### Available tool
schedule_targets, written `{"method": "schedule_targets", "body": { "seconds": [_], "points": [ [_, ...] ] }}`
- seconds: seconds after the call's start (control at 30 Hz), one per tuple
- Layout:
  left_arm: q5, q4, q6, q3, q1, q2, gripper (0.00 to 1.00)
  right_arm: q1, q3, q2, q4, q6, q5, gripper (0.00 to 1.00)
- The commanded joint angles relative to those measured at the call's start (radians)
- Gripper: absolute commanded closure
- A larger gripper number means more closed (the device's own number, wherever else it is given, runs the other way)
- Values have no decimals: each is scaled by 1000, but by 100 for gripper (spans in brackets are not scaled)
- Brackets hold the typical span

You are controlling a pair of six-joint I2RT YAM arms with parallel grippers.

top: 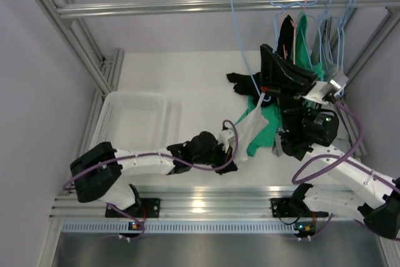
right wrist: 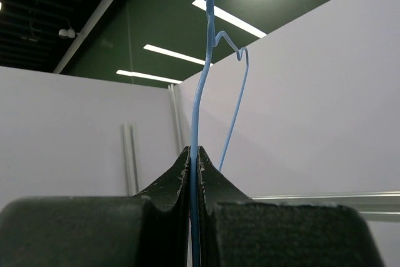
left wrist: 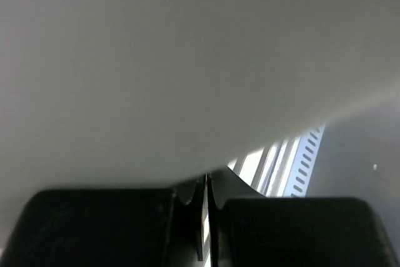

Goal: Remove the tank top from the hanger

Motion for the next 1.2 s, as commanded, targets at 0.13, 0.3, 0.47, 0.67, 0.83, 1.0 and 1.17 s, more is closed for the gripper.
{"method": "schedule_targets", "body": {
  "seconds": [0.13, 0.3, 0.47, 0.67, 0.83, 1.0, 1.17],
  "points": [
    [-294, 120, -47, -103, -55, -5, 100, 21, 71, 24, 97, -99, -15, 100],
    [-545, 25, -74, -155, -85, 18, 100, 24, 80, 62, 177, -240, 51, 100],
    [-628, 11, -187, -223, -106, 31, 100, 21, 103, 90, 146, -317, 131, 100],
    [-897, -233, -334, -192, -104, -150, 100, 35, 181, -53, -602, -174, 9, 100],
    [-893, -330, -281, -151, -104, -291, 33, 38, 103, -206, -920, -88, 109, 100],
    [-823, -356, -218, -106, -104, -413, 1, 38, 89, -300, -1130, 39, 120, 100],
    [-838, -480, -176, 4, -104, -485, 1, 38, 169, -270, -1351, 100, 174, 100]
  ]
}}
